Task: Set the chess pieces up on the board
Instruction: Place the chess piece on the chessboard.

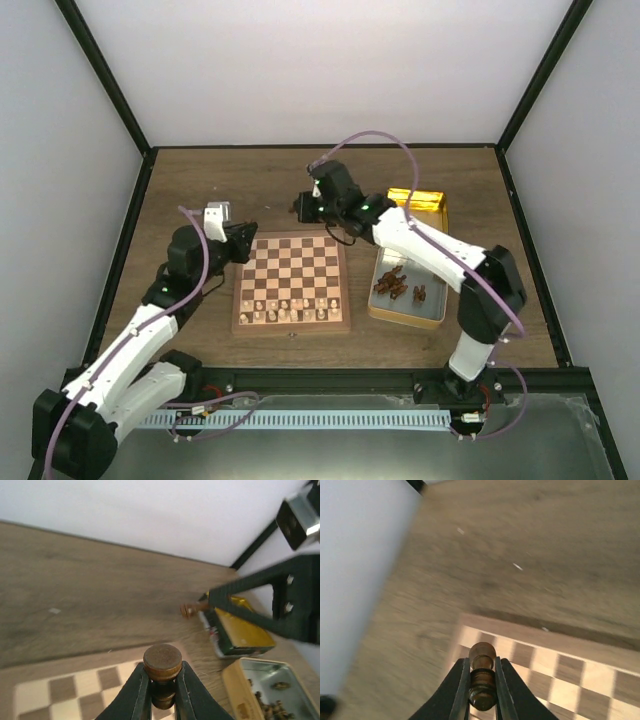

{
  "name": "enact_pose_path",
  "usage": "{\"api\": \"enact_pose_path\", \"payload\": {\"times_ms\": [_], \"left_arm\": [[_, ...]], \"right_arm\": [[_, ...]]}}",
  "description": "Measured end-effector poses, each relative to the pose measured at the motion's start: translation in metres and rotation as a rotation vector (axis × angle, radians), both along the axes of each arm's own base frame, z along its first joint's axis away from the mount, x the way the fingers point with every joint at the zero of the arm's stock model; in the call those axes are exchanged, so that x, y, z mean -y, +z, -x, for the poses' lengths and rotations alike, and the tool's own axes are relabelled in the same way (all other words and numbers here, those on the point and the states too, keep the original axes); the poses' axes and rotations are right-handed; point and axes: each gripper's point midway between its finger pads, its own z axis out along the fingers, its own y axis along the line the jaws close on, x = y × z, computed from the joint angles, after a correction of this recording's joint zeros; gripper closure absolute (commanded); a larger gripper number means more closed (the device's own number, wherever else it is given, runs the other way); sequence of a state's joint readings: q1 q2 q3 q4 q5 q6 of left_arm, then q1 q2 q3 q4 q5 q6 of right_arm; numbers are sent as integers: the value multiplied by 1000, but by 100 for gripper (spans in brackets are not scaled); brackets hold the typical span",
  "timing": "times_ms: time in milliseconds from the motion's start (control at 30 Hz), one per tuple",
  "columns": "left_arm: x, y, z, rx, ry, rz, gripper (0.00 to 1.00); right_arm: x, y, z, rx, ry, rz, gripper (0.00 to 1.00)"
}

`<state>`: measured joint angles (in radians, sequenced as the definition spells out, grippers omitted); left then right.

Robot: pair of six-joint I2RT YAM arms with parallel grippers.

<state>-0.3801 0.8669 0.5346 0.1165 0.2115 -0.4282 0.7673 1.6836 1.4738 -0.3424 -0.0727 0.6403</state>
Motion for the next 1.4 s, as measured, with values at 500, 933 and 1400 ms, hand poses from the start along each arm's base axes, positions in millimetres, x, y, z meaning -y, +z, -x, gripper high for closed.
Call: {"api": "enact_pose_path", "payload": {"times_ms": [500,933,1400], "left_arm": [[-48,8,-12,-156,253,-201,96],[-58,20,-20,-120,294,-252,96],[-59,20,-21,-117,300,-255,96]], "right_arm": [[-25,-148,17,-116,94,476,95],[-30,-166,10,-130,129,574,84],[-45,-157,8,-138,168,541,59]]}}
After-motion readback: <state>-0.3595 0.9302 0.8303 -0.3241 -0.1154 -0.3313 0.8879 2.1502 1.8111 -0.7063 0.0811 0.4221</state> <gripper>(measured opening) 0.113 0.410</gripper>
